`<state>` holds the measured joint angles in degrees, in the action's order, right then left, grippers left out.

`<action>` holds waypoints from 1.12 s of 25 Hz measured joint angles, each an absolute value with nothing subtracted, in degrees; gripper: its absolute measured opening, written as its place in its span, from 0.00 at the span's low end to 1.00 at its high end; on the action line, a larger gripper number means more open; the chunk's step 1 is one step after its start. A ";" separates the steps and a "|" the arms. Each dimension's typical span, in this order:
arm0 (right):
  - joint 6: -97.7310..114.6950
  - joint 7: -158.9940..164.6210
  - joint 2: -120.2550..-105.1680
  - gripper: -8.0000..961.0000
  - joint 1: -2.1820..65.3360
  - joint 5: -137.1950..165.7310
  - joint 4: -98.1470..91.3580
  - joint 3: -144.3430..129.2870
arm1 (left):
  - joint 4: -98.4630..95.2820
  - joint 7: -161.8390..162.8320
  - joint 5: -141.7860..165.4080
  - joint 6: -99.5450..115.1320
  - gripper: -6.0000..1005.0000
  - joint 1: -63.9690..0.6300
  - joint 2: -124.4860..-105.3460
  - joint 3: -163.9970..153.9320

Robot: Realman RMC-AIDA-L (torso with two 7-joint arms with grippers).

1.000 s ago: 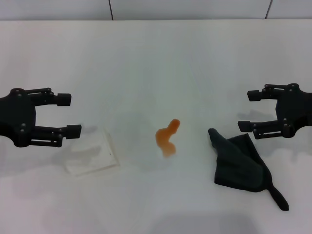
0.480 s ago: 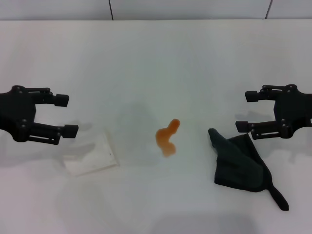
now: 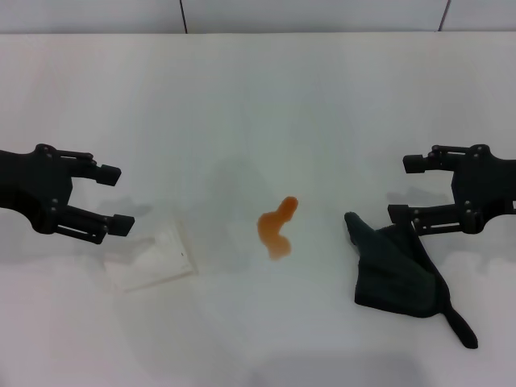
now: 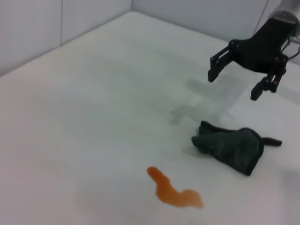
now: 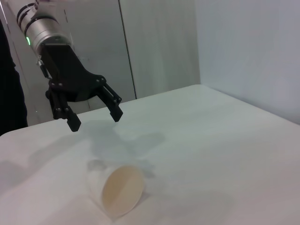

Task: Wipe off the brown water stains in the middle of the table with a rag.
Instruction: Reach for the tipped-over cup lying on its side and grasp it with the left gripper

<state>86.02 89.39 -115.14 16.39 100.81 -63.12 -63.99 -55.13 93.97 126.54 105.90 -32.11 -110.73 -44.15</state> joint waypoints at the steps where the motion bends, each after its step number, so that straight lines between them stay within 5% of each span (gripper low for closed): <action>1: 86.03 89.39 -115.14 0.88 16.38 100.81 -62.93 -64.00 | -54.81 93.97 127.05 105.82 0.88 -32.47 -110.73 -44.14; 28: 85.62 89.29 -115.14 0.88 16.09 100.27 -61.98 -65.20 | -50.07 93.69 136.26 101.16 0.88 -35.03 -111.21 -44.38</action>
<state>85.62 89.29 -115.14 16.09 100.27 -61.98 -65.20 -50.07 93.69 136.26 101.16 -35.03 -111.21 -44.38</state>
